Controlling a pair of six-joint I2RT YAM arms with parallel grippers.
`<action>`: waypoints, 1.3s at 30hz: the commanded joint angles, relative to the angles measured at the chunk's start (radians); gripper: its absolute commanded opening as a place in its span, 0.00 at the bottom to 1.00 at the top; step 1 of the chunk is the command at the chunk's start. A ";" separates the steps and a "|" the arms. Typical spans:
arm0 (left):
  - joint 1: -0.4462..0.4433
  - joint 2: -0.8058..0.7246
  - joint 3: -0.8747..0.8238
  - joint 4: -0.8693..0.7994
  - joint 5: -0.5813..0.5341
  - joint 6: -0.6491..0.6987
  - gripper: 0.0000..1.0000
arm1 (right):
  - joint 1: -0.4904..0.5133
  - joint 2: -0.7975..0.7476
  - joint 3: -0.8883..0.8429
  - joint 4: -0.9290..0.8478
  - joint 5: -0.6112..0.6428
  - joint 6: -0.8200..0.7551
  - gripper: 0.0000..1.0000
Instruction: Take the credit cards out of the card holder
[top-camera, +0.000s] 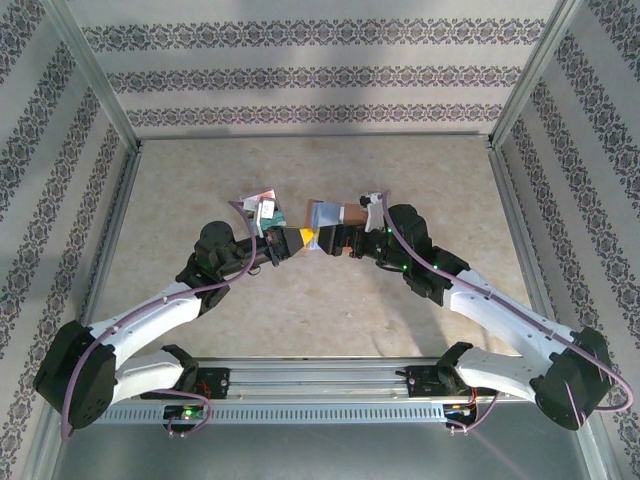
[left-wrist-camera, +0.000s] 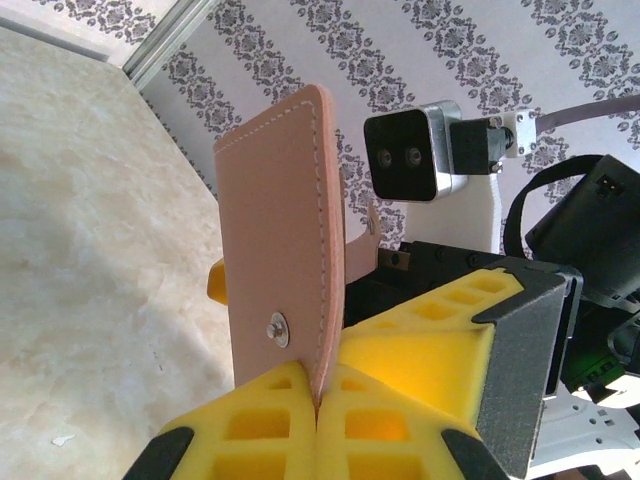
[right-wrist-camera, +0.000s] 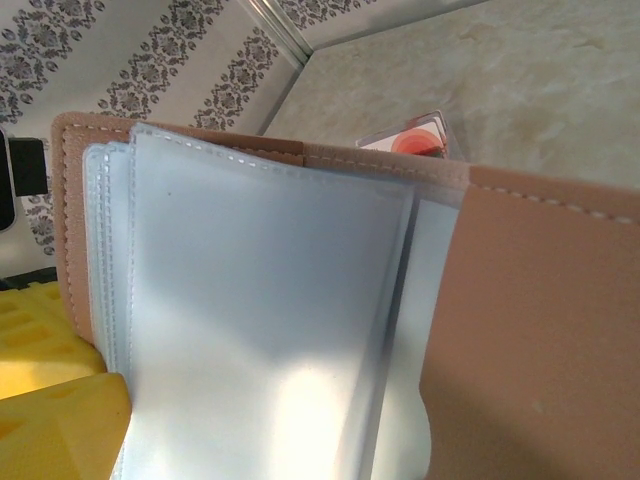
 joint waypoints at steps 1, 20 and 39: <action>-0.011 -0.024 0.023 -0.003 0.040 0.026 0.00 | -0.010 0.014 0.030 0.040 0.003 0.013 0.98; -0.016 -0.063 0.069 -0.109 0.025 0.087 0.00 | 0.002 0.069 0.076 -0.185 0.175 0.022 0.98; -0.016 -0.138 0.190 -0.533 -0.115 0.332 0.00 | -0.039 -0.183 0.043 -0.311 0.232 0.059 0.86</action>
